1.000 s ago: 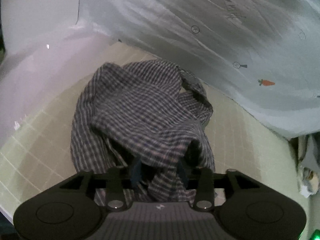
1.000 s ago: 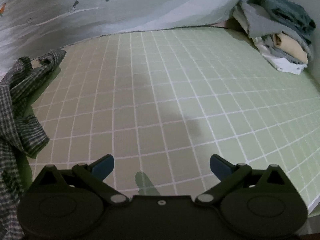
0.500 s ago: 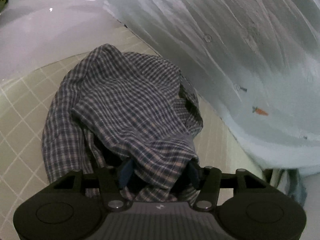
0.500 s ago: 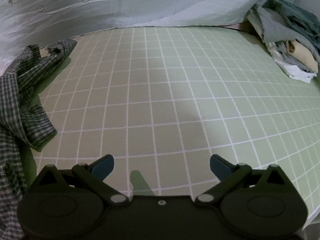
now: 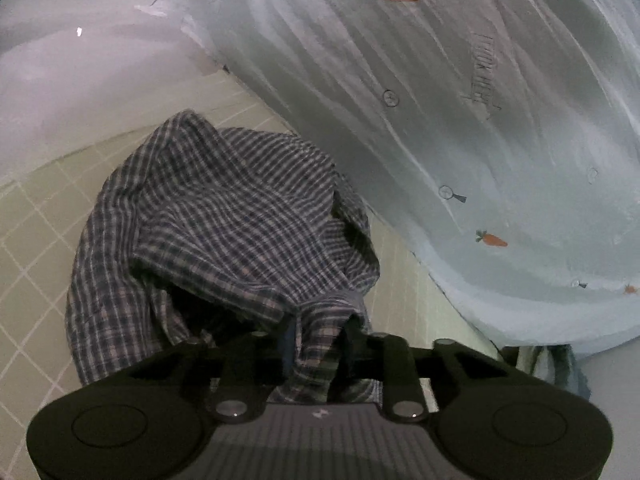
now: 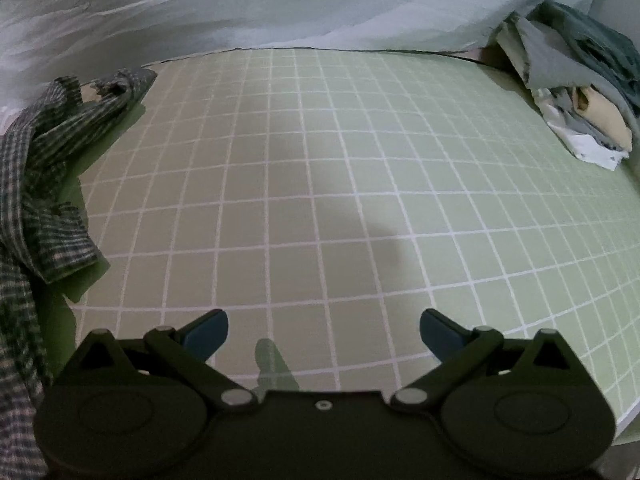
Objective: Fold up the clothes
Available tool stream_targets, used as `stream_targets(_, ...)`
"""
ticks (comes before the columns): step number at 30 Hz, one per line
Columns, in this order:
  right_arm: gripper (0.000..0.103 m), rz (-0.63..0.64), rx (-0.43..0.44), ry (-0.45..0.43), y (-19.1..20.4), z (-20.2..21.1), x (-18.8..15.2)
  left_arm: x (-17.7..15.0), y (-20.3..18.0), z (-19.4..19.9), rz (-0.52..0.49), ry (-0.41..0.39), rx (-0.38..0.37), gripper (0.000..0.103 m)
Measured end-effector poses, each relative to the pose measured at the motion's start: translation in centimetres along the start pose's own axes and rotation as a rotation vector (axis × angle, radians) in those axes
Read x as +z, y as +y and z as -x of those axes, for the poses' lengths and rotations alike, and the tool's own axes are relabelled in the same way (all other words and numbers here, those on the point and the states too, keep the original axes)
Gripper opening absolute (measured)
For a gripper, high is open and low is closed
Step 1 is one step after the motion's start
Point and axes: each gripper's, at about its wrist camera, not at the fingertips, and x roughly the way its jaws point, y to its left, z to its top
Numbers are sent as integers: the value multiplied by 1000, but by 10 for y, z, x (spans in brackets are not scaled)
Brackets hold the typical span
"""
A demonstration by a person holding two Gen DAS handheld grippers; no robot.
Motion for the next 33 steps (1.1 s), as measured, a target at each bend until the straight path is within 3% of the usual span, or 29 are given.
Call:
stream_targets(6, 103, 1, -13, 3, 4, 1, 0, -3, 28, 1, 180, 19, -79, 40)
stream_targets(12, 103, -1, -31, 5, 6, 1, -1, -4, 48, 17, 295, -40, -134, 51)
stream_targets(15, 103, -1, -38, 8, 8, 1, -1, 1, 53, 15, 315, -38, -116, 54)
stream_targets(24, 103, 35, -27, 1, 21, 3, 0, -2, 51, -22, 304, 90, -75, 55)
stream_targets(27, 103, 25, -38, 2, 18, 3, 0, 1, 49, -25, 290, 94, -66, 51)
stream_targets(29, 103, 13, -47, 4, 15, 3, 0, 7, 44, -26, 264, 92, -50, 17)
stream_targets(33, 103, -4, -55, 6, 13, 3, 0, 21, 28, -13, 174, 50, -50, 4)
